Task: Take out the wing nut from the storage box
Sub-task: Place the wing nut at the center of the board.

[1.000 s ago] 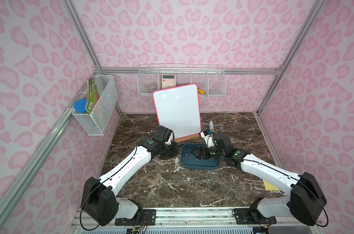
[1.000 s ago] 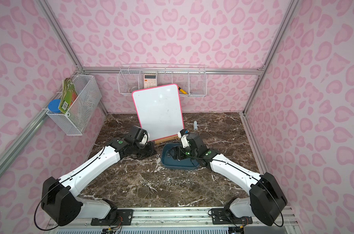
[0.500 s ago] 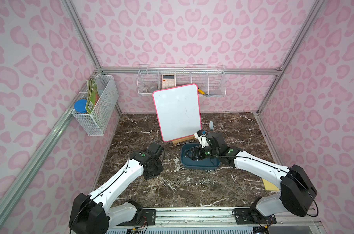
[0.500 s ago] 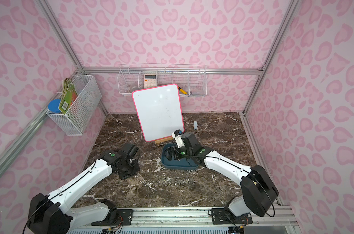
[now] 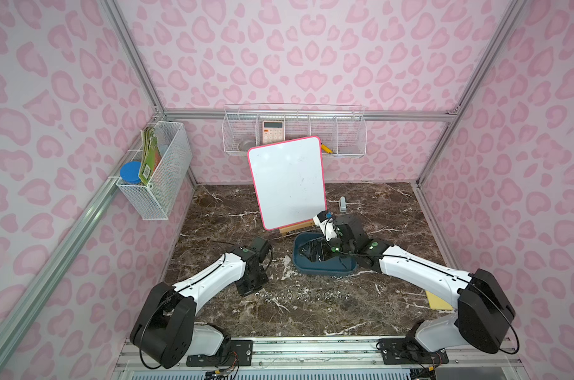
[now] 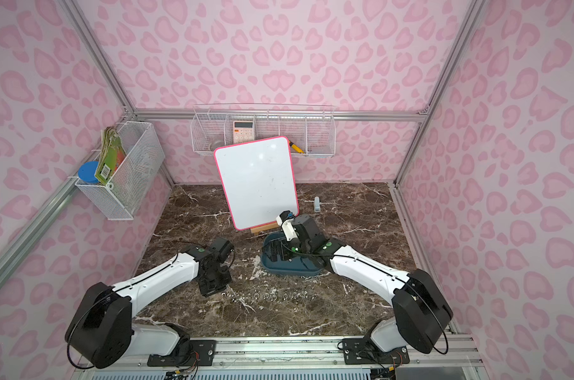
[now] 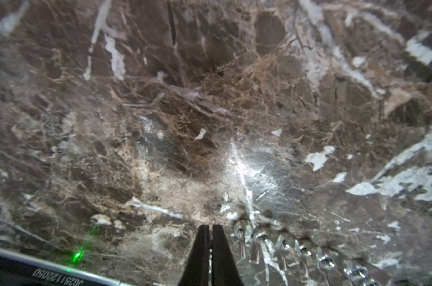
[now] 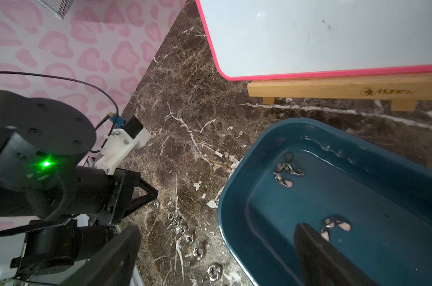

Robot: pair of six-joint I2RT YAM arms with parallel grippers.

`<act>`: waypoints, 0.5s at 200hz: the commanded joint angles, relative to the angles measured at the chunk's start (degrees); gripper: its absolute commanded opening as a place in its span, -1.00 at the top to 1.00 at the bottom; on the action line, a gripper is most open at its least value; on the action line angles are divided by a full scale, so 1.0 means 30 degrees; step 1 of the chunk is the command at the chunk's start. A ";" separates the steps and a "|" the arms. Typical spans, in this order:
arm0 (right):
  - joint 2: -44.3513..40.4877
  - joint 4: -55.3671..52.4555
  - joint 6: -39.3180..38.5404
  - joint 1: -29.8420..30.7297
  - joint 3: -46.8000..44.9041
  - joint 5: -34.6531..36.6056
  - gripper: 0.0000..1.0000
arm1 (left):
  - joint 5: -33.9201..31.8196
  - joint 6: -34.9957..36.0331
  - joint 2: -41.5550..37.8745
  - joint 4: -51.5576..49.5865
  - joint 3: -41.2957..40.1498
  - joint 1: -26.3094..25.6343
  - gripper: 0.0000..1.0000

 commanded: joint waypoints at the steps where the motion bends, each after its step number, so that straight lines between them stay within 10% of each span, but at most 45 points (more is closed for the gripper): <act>1: -0.0153 -0.0110 -0.0112 0.0024 0.0003 0.0392 -0.98 | 0.0321 0.0309 0.0590 0.0658 -0.0191 0.0020 1.00; 40: -0.0256 -0.0228 -0.0149 0.0024 0.0006 0.0623 -0.98 | 0.0480 0.0299 0.1228 0.0923 -0.0346 0.0016 1.00; 71: -0.0224 -0.0383 -0.0259 0.0027 0.0045 0.0870 -0.98 | 0.0340 0.0342 0.1072 0.0454 -0.0068 0.0032 0.42; 100: -0.0099 -0.0619 -0.0281 -0.0013 0.0097 0.1396 -0.98 | 0.0199 0.0697 0.0678 -0.0328 0.0803 0.0038 0.28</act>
